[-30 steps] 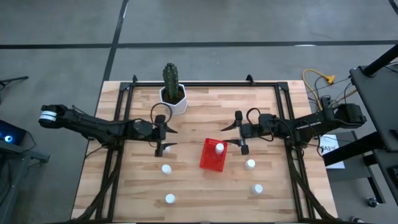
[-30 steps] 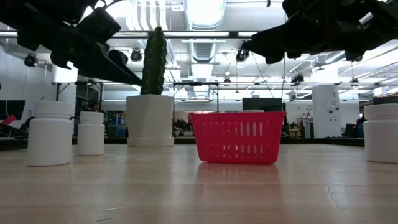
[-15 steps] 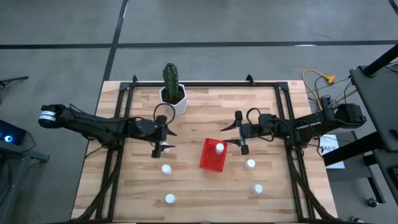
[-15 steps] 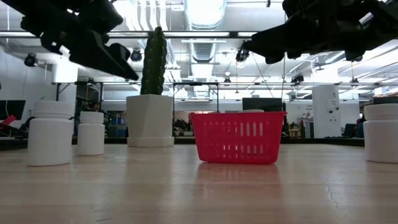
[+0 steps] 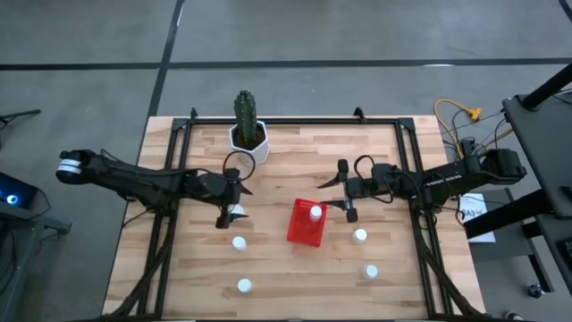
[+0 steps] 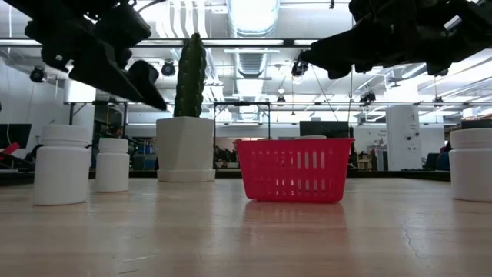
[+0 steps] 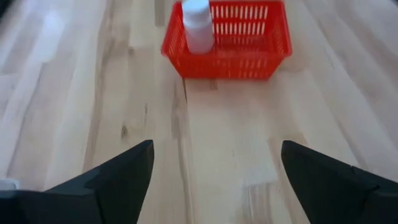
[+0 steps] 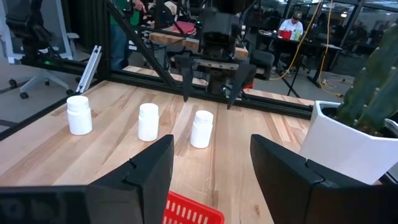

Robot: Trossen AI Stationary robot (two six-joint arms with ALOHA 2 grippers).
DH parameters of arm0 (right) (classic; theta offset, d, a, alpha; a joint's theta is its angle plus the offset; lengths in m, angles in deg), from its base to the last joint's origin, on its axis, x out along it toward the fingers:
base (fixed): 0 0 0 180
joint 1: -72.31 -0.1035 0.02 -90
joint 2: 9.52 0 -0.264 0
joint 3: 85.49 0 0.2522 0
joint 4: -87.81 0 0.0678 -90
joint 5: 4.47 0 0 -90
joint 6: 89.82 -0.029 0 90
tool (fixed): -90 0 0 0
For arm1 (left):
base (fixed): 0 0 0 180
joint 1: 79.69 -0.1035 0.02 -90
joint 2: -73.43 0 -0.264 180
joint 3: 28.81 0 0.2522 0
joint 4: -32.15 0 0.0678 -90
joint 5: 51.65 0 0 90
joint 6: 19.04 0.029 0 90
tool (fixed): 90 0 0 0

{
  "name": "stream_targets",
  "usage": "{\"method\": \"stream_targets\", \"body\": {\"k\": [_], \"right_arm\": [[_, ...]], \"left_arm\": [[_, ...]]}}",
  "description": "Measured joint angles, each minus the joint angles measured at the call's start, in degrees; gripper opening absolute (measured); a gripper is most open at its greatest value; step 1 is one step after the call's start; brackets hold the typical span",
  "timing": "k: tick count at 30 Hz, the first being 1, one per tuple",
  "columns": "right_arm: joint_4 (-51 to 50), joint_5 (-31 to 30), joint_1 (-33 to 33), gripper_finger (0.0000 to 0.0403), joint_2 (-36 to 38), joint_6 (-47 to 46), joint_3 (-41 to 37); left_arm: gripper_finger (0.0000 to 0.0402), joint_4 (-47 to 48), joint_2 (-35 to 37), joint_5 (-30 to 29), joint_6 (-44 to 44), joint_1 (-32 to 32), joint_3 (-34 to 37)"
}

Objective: Pick and place pill bottles into a basket
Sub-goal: Put the white pill bottle into the red bin

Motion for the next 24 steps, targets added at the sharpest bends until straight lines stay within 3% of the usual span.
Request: {"method": "stream_targets", "body": {"k": [8, 19, 24], "right_arm": [[0.0, -0.02, 0.0, 0.0203, 0.0, -0.22, 0.0], [-0.07, -0.04, 0.0, 0.0203, 0.0, -0.22, 0.01], [-0.09, -0.04, 0.0, 0.0203, 0.0, -0.22, -0.02]], "left_arm": [[0.0336, 1.15, -3.33, 0.0, -1.47, -0.04, -0.02], [0.0336, 1.49, -13.46, 0.0, -1.68, -0.04, -0.67], [0.0336, 6.99, -16.53, -0.02, -3.99, -0.02, -2.52]]}}
